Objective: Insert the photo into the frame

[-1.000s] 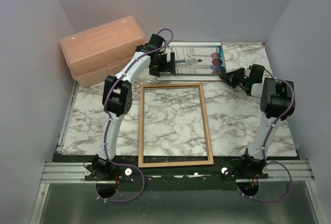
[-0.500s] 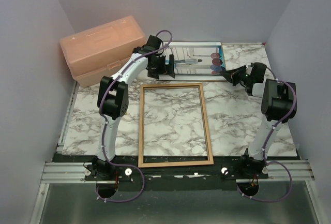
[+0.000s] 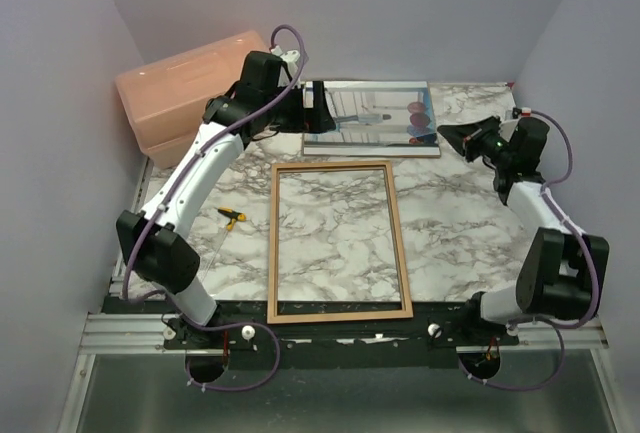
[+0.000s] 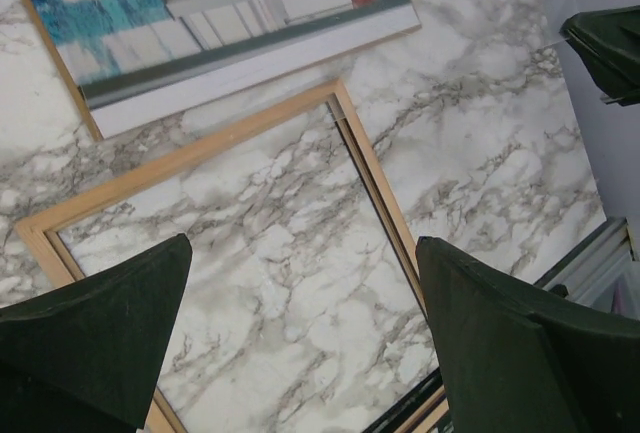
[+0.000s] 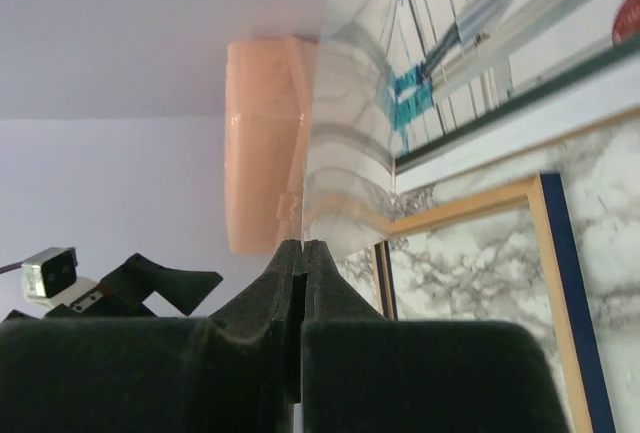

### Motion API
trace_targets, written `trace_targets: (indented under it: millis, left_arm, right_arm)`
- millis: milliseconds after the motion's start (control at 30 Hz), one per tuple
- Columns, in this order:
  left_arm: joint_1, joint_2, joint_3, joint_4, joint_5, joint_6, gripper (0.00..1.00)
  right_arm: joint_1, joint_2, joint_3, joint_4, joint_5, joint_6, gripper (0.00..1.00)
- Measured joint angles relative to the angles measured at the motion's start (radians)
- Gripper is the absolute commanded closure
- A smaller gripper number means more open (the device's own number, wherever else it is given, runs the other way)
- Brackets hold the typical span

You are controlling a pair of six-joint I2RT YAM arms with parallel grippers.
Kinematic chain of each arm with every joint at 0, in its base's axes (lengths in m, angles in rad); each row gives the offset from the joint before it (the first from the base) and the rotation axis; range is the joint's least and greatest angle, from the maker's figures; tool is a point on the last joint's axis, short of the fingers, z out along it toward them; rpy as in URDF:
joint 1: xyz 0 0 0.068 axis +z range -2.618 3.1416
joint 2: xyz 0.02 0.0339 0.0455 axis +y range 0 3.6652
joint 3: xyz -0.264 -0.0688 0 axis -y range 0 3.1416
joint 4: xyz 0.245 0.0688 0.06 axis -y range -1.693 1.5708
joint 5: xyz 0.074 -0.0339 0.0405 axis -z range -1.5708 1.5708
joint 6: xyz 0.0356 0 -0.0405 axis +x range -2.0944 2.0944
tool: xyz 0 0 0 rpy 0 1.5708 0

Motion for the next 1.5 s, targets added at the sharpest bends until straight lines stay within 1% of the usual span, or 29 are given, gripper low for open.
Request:
trace_targets:
  millis: [100, 200, 267, 433, 467, 533, 600, 667, 733, 867, 1000, 1133, 1267, 1400, 1500]
  left_arm:
    - [-0.020, -0.104, -0.112, 0.010, -0.013, -0.018, 0.01]
    - [-0.040, -0.190, -0.239, 0.012, -0.033, -0.048, 0.01]
    - [-0.052, -0.238, -0.324, 0.014, -0.045, -0.074, 0.01]
    - [-0.076, -0.354, -0.526, 0.049, -0.069, -0.156, 0.01]
    - [-0.079, -0.373, -0.560, 0.056, -0.071, -0.172, 0.01]
    - [-0.085, -0.410, -0.621, 0.076, -0.073, -0.208, 0.01]
    - [-0.091, -0.436, -0.669, 0.090, -0.075, -0.240, 0.01]
    - [-0.099, -0.442, -0.694, 0.100, -0.077, -0.266, 0.01]
    - [-0.111, -0.442, -0.718, 0.117, -0.079, -0.292, 0.01]
    - [-0.127, -0.438, -0.758, 0.127, -0.080, -0.334, 0.01]
    - [-0.131, -0.419, -0.786, 0.143, -0.081, -0.366, 0.01]
    - [-0.131, -0.399, -0.830, 0.175, -0.080, -0.395, 0.01]
    - [-0.131, -0.379, -0.904, 0.246, -0.074, -0.435, 0.02]
    - [-0.131, -0.343, -0.953, 0.322, -0.062, -0.476, 0.07]
    - [-0.131, -0.316, -0.996, 0.410, -0.047, -0.518, 0.10]
  right_arm:
    - [0.001, -0.150, -0.094, -0.100, 0.010, -0.024, 0.99]
    - [0.001, -0.342, -0.198, -0.239, 0.020, -0.058, 0.99]
    - [0.003, -0.477, -0.257, -0.339, 0.026, -0.082, 0.97]
    - [0.007, -0.696, -0.328, -0.556, 0.030, -0.137, 0.55]
    - [0.008, -0.712, -0.331, -0.599, 0.030, -0.155, 0.49]
    - [0.012, -0.722, -0.333, -0.657, 0.029, -0.191, 0.39]
    - [0.013, -0.718, -0.338, -0.703, 0.028, -0.219, 0.31]
    - [0.013, -0.711, -0.341, -0.754, 0.032, -0.248, 0.25]
    - [0.013, -0.704, -0.341, -0.794, 0.041, -0.283, 0.22]
    - [0.014, -0.671, -0.320, -0.871, 0.074, -0.352, 0.20]
    - [0.014, -0.650, -0.290, -0.917, 0.118, -0.405, 0.15]
    - [0.014, -0.645, -0.252, -0.952, 0.171, -0.455, 0.15]
    - [0.014, -0.622, -0.221, -0.950, 0.208, -0.485, 0.14]
    - [0.014, -0.528, -0.208, -0.904, 0.211, -0.496, 0.14]
    - [0.014, -0.400, -0.183, -0.858, 0.211, -0.505, 0.14]
